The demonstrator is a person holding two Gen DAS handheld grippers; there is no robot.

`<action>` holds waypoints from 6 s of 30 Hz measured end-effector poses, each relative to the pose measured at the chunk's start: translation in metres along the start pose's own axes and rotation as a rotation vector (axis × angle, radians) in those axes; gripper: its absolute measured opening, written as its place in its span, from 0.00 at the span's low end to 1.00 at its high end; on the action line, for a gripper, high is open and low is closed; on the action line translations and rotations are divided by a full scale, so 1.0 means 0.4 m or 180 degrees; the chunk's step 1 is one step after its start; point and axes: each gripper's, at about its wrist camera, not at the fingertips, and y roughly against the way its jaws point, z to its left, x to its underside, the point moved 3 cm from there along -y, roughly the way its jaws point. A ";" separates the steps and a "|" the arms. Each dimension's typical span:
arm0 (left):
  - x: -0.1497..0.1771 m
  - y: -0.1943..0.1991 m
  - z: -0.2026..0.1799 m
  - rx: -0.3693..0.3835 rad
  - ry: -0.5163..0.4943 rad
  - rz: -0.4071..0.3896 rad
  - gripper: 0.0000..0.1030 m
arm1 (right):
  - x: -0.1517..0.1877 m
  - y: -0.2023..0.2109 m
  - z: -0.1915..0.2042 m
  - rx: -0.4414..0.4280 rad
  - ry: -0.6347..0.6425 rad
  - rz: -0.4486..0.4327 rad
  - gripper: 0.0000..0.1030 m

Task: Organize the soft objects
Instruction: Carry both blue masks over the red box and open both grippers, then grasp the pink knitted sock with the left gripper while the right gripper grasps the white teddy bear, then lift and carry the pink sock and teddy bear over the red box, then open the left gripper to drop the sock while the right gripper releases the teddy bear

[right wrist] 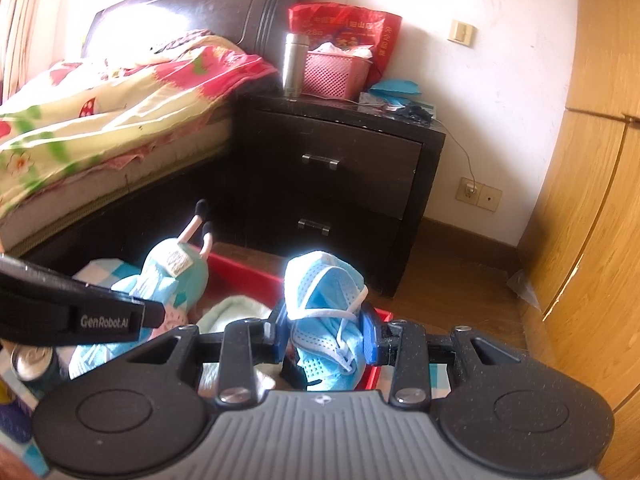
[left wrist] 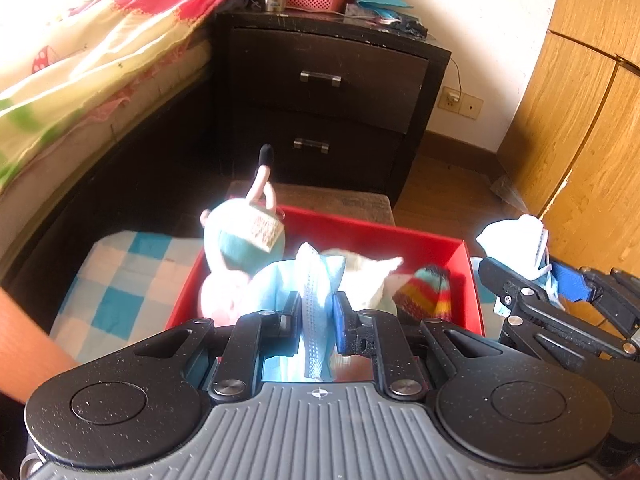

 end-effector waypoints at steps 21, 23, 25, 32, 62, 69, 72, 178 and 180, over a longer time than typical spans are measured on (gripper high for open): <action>-0.050 -0.072 -0.011 -0.0032 -0.0168 -0.0172 0.64 | 0.035 -0.151 -0.078 -0.0283 -0.0557 0.0338 0.52; -0.042 -0.058 -0.016 -0.0031 -0.0190 -0.0154 0.65 | 0.040 -0.142 -0.097 -0.0271 -0.0656 0.0378 0.53; -0.025 -0.048 -0.029 -0.0035 -0.0284 -0.0090 0.66 | 0.043 -0.135 -0.112 -0.0304 -0.0712 0.0456 0.53; 0.084 -0.038 -0.112 0.0241 -0.0535 0.0306 0.67 | 0.064 -0.082 -0.159 -0.0117 -0.0636 0.0671 0.55; 0.361 -0.088 -0.326 0.0725 -0.0849 0.1253 0.69 | 0.215 -0.045 -0.233 -0.0434 -0.0245 0.1556 0.63; 0.386 -0.119 -0.357 0.0688 -0.0888 0.1342 0.74 | 0.237 -0.065 -0.225 -0.0490 -0.0106 0.1668 0.63; 0.398 -0.136 -0.367 0.0631 -0.0930 0.1375 0.70 | 0.241 -0.073 -0.233 -0.0484 -0.0113 0.1679 0.63; -0.029 -0.063 0.021 -0.0222 -0.0038 0.0046 0.66 | 0.071 -0.192 -0.176 -0.0534 -0.1373 0.0946 0.41; -0.029 -0.050 0.021 -0.0223 -0.0059 0.0024 0.67 | 0.077 -0.185 -0.178 -0.0538 -0.1338 0.0984 0.41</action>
